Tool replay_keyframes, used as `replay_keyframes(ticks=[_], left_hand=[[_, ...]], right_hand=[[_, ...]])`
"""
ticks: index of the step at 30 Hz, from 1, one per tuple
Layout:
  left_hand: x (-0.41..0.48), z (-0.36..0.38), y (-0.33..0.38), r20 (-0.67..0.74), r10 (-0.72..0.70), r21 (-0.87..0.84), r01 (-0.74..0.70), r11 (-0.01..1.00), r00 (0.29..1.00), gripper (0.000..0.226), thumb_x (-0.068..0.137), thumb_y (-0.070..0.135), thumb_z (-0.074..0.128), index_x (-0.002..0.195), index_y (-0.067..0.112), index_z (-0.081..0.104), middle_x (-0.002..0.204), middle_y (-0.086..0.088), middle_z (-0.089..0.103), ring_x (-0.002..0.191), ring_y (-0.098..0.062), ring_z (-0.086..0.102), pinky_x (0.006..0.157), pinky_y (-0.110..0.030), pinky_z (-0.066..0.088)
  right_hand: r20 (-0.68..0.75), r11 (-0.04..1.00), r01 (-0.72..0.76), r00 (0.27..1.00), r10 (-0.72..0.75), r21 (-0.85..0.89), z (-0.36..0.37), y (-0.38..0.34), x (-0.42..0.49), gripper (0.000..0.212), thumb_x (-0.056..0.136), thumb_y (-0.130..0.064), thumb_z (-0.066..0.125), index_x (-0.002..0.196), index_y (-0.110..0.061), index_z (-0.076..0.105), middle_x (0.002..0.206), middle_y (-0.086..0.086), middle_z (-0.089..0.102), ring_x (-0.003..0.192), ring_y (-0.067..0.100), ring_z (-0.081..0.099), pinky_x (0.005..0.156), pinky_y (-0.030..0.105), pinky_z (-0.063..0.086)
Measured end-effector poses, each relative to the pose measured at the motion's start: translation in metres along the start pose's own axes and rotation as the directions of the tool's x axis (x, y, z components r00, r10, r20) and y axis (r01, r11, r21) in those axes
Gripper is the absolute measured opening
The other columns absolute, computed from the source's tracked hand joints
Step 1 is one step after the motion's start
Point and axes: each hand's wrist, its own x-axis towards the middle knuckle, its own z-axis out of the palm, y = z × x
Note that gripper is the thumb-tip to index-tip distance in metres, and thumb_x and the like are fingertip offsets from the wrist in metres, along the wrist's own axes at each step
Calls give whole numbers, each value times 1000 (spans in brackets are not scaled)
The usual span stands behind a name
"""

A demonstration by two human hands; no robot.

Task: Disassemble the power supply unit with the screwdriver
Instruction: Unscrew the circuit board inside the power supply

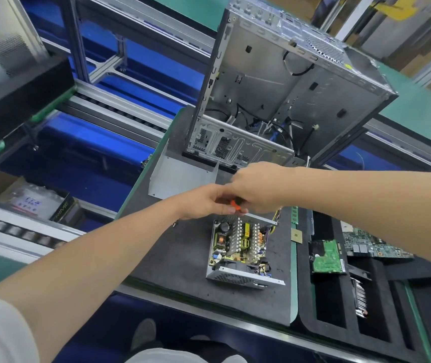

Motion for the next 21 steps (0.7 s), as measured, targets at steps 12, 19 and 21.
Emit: replay_keyframes(ticks=[12,19,21], left_hand=[[3,0,9,-38,14,99,-10,995,999,25,105,10,63,127,2,68,123,-7,77,116,-13,71,91,-19,52],[2,-1,7,-10,-12,20,12,1000,1000,26,101,7,67,128,6,69,123,-2,77,118,-12,71,101,-24,52],[0,0,7,7,-29,-8,29,1000,1000,26,100,3,68,121,16,72,118,5,78,114,-9,72,96,-19,52]], right_hand=[[-227,993,71,970,-90,-92,2,3,-13,32,90,-25,63,120,-20,53,94,3,43,82,28,53,58,36,35],[-179,999,8,984,-14,-38,4,-5,-13,30,94,-29,60,123,-23,55,90,-2,36,75,22,43,54,31,29],[-164,1000,-2,986,-1,-17,4,-8,-13,30,94,-29,60,123,-25,55,90,-3,38,75,23,45,52,29,27]])
